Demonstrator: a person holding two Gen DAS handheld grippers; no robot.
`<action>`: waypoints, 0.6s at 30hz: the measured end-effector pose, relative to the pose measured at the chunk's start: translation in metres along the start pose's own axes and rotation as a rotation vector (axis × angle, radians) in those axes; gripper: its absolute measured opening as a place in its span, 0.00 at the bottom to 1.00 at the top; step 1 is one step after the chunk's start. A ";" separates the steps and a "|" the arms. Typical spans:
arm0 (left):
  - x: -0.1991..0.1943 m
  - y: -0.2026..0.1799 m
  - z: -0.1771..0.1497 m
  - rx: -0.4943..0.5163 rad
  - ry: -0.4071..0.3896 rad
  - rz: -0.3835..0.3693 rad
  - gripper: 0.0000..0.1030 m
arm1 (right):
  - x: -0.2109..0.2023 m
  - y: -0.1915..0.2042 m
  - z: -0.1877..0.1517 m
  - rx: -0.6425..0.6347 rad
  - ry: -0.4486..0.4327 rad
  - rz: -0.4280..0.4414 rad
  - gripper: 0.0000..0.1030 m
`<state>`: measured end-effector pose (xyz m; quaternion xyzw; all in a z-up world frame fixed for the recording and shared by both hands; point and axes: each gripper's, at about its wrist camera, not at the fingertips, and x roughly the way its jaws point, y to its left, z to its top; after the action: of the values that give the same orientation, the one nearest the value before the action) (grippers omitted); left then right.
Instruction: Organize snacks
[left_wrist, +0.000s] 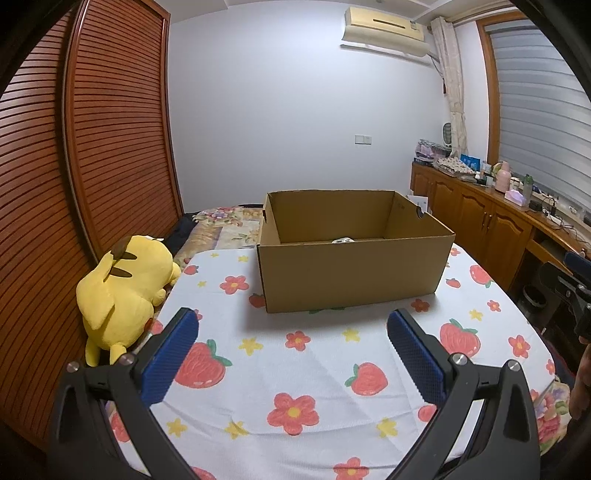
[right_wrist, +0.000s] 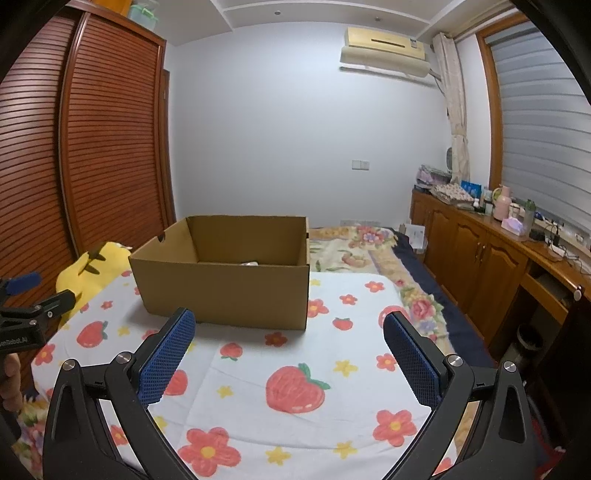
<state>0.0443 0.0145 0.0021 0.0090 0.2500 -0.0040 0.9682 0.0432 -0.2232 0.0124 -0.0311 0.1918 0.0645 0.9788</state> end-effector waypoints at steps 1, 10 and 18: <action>0.000 0.000 0.000 -0.001 -0.001 0.000 1.00 | 0.000 0.001 0.000 0.000 0.000 -0.002 1.00; -0.002 0.001 -0.002 -0.003 -0.003 -0.005 1.00 | -0.001 0.000 0.000 0.001 -0.002 0.000 1.00; -0.003 0.001 -0.001 -0.003 -0.003 -0.006 1.00 | -0.002 0.001 0.000 0.000 -0.003 -0.003 1.00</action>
<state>0.0412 0.0152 0.0029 0.0069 0.2487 -0.0064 0.9685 0.0415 -0.2228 0.0130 -0.0311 0.1901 0.0631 0.9792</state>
